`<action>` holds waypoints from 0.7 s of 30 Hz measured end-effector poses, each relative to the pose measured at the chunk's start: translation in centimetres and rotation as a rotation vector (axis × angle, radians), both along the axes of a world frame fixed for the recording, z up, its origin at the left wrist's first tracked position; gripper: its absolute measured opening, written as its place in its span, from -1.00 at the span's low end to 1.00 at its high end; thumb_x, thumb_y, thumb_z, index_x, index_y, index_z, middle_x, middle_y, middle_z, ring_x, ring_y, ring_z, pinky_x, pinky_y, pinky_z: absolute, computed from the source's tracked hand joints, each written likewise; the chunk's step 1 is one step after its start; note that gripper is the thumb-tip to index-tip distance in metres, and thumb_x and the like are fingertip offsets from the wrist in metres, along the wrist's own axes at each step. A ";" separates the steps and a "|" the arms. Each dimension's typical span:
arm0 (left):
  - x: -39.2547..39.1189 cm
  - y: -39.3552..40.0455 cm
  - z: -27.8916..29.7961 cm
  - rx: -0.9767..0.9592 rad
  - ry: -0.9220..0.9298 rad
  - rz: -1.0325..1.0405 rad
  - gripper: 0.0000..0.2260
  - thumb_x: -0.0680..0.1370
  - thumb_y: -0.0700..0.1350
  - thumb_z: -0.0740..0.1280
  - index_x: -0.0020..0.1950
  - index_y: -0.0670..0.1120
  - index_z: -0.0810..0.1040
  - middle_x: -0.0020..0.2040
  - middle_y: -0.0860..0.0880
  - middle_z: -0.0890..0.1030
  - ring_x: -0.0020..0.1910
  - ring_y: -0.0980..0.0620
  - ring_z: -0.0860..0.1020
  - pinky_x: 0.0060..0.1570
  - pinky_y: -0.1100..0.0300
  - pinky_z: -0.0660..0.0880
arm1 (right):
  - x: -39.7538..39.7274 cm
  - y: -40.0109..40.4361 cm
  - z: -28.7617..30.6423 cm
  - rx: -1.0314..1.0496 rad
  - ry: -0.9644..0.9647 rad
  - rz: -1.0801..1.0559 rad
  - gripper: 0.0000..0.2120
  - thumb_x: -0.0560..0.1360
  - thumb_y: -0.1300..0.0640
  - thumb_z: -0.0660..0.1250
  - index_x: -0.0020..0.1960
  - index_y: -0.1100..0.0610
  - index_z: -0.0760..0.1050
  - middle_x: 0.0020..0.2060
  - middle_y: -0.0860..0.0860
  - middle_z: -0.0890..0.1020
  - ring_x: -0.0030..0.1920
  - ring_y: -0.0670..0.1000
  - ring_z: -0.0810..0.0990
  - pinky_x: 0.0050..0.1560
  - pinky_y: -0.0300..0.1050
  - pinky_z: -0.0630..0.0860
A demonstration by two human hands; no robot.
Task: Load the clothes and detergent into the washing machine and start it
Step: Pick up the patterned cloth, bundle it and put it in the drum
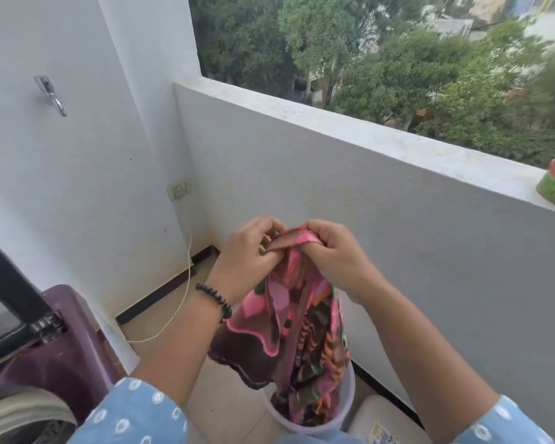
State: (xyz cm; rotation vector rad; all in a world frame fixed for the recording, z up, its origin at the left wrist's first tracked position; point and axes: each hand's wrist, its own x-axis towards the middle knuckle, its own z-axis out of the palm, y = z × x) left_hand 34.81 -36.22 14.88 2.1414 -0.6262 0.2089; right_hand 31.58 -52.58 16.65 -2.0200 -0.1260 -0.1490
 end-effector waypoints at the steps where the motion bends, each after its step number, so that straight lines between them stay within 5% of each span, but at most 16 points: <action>1: 0.1 0.2 -1.1 0.028 0.028 0.003 -0.87 0.48 -0.26 0.37 0.00 -0.11 0.61 -0.12 0.03 0.59 -0.16 0.08 0.56 -0.17 0.24 0.53 | -0.3 0.0 0.8 0.050 -0.025 -0.015 -0.84 0.51 0.32 0.23 -0.16 0.24 0.57 -0.28 0.14 0.62 -0.26 0.03 0.53 -0.25 0.10 0.51; 4: 0.3 0.7 -4.7 0.120 0.116 0.009 -0.92 0.49 -0.24 0.35 -0.05 -0.14 0.62 -0.14 -0.04 0.63 -0.14 -0.02 0.58 -0.15 0.06 0.56 | -1.4 -0.3 3.7 0.198 -0.121 -0.026 -0.77 0.57 0.35 0.18 -0.17 0.26 0.56 -0.29 0.13 0.61 -0.26 0.07 0.57 -0.21 0.00 0.50; 8: 0.4 1.7 -8.5 0.267 0.232 0.104 -0.86 0.57 -0.14 0.31 -0.19 -0.10 0.54 -0.25 -0.04 0.61 -0.25 -0.03 0.54 -0.29 0.17 0.40 | -2.7 -1.6 7.1 0.417 -0.240 -0.012 -0.69 0.59 0.35 0.13 -0.19 0.16 0.58 -0.32 0.05 0.64 -0.29 0.04 0.61 -0.24 -0.09 0.57; 12: 1.3 3.2 -9.5 0.246 0.332 0.219 -0.88 0.61 -0.08 0.28 -0.10 0.03 0.58 -0.13 -0.03 0.66 -0.12 -0.05 0.60 -0.15 0.10 0.51 | -3.0 -3.5 7.6 0.559 -0.286 -0.127 -0.64 0.58 0.42 0.09 -0.22 0.15 0.54 -0.39 -0.01 0.62 -0.36 -0.04 0.58 -0.34 -0.22 0.54; 15: 2.1 3.0 -7.0 0.060 0.286 0.294 -0.83 0.58 -0.11 0.22 -0.15 0.03 0.57 -0.17 -0.04 0.66 -0.10 -0.10 0.61 -0.09 0.03 0.52 | -2.5 -4.5 5.6 0.352 -0.198 -0.281 -0.74 0.53 0.35 0.19 -0.19 0.08 0.55 -0.29 0.06 0.62 -0.28 0.03 0.58 -0.25 -0.10 0.51; 17: 2.1 1.6 -3.9 0.010 0.198 0.217 -0.83 0.50 -0.06 0.22 -0.14 -0.05 0.59 -0.20 -0.06 0.65 -0.11 -0.10 0.60 -0.08 0.04 0.50 | -2.5 -4.3 4.3 0.071 -0.081 -0.245 -0.77 0.49 0.29 0.29 0.03 0.00 0.54 -0.05 0.01 0.60 -0.12 0.02 0.59 -0.15 -0.23 0.49; 19: 1.5 -0.5 -0.6 0.098 0.094 0.064 -0.84 0.41 -0.03 0.27 -0.17 -0.07 0.59 -0.28 -0.03 0.62 -0.21 -0.02 0.57 -0.15 0.11 0.45 | -2.4 -3.2 3.2 -0.117 0.040 -0.096 -0.47 0.45 0.24 0.42 0.36 -0.04 0.37 0.20 -0.04 0.47 0.05 -0.01 0.55 -0.09 -0.47 0.44; 21: 0.7 -2.4 2.0 0.124 0.031 -0.035 -0.94 0.37 -0.13 0.37 -0.20 0.01 0.56 -0.37 0.04 0.55 -0.35 0.16 0.48 -0.26 0.22 0.41 | -2.3 -1.4 1.7 -0.197 0.093 0.025 -0.27 0.39 0.17 0.51 0.46 -0.08 0.26 0.25 -0.08 0.48 0.17 -0.07 0.52 0.12 -0.32 0.49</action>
